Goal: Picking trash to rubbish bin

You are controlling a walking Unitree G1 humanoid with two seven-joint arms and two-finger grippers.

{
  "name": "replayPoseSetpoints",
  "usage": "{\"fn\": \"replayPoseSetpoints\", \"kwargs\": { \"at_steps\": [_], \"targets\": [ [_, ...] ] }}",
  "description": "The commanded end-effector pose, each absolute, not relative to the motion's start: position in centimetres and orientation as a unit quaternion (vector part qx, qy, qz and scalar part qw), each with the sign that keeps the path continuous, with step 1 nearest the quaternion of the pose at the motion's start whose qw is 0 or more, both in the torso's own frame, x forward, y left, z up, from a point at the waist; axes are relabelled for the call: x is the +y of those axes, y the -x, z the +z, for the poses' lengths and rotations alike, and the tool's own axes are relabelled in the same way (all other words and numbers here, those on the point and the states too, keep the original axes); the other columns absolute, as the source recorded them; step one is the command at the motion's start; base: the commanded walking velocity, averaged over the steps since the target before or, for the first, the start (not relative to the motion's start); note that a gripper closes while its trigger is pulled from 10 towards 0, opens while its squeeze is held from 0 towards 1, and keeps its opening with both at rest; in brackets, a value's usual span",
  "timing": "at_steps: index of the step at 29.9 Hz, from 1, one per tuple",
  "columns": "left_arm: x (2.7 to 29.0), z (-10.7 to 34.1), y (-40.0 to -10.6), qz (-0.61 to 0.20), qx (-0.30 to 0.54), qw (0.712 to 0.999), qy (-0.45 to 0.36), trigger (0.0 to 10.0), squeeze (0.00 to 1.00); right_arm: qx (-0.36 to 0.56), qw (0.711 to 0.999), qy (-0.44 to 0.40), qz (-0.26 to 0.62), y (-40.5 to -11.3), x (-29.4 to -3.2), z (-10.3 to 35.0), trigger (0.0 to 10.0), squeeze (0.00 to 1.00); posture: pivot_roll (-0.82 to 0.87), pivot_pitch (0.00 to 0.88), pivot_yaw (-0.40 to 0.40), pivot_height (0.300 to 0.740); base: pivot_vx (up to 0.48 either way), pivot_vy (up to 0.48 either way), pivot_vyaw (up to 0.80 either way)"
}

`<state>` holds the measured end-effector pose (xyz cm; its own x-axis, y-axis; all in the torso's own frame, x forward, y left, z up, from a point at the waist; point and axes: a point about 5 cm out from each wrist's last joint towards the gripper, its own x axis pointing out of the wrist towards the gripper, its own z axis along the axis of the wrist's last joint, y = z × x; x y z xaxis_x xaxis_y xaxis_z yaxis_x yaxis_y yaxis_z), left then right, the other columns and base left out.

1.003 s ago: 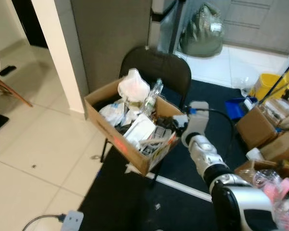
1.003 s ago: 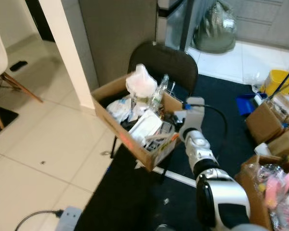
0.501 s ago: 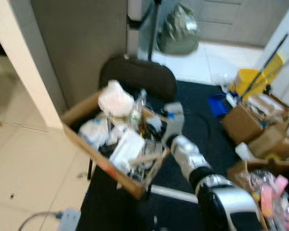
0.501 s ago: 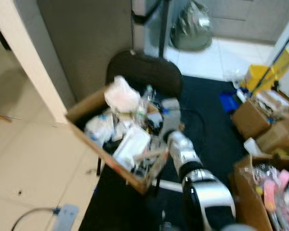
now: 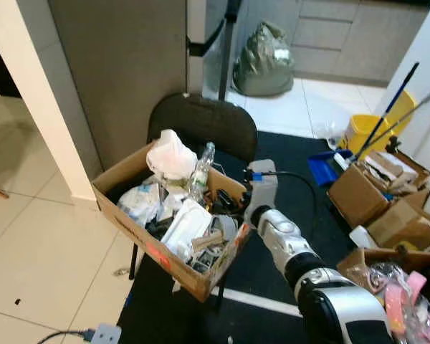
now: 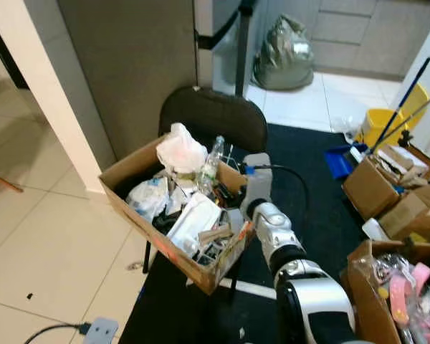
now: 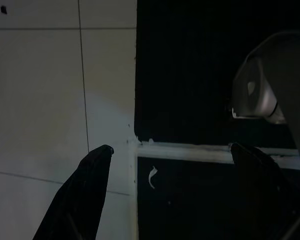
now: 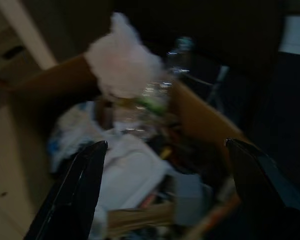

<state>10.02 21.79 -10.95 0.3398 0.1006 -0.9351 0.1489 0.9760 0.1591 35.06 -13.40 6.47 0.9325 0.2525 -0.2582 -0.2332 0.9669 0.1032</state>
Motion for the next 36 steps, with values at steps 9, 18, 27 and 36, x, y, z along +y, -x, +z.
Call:
{"fn": "replayPoseSetpoints", "kwargs": {
  "at_steps": [9,18,27,36],
  "targets": [
    [21.4,-11.1,-9.8,-0.022,0.581,0.806,-0.112,10.0,0.00,0.292,0.946,-0.135,-0.044,-28.5,-20.7,-1.1,10.0,0.00,0.14,0.020,-0.025,0.740,-0.056,0.000,0.00],
    [21.3,-11.2,-9.5,-0.029,0.584,0.803,-0.118,10.0,0.00,0.411,0.905,-0.076,-0.079,-21.9,-22.4,-5.9,10.0,0.00,0.13,0.027,-0.019,0.740,-0.276,0.000,0.00],
    [21.3,-11.1,-9.6,-0.031,0.581,0.804,-0.120,10.0,0.00,0.555,0.831,0.031,0.008,-13.2,-21.5,-10.1,10.0,0.00,0.13,0.025,-0.022,0.740,-0.031,0.000,0.33],
    [21.4,-11.0,-10.0,-0.037,0.579,0.805,-0.126,10.0,0.00,0.578,0.809,0.088,0.063,-11.7,-21.3,-10.6,10.0,0.00,0.13,0.010,-0.021,0.740,0.000,0.000,0.75]
  ]
}}
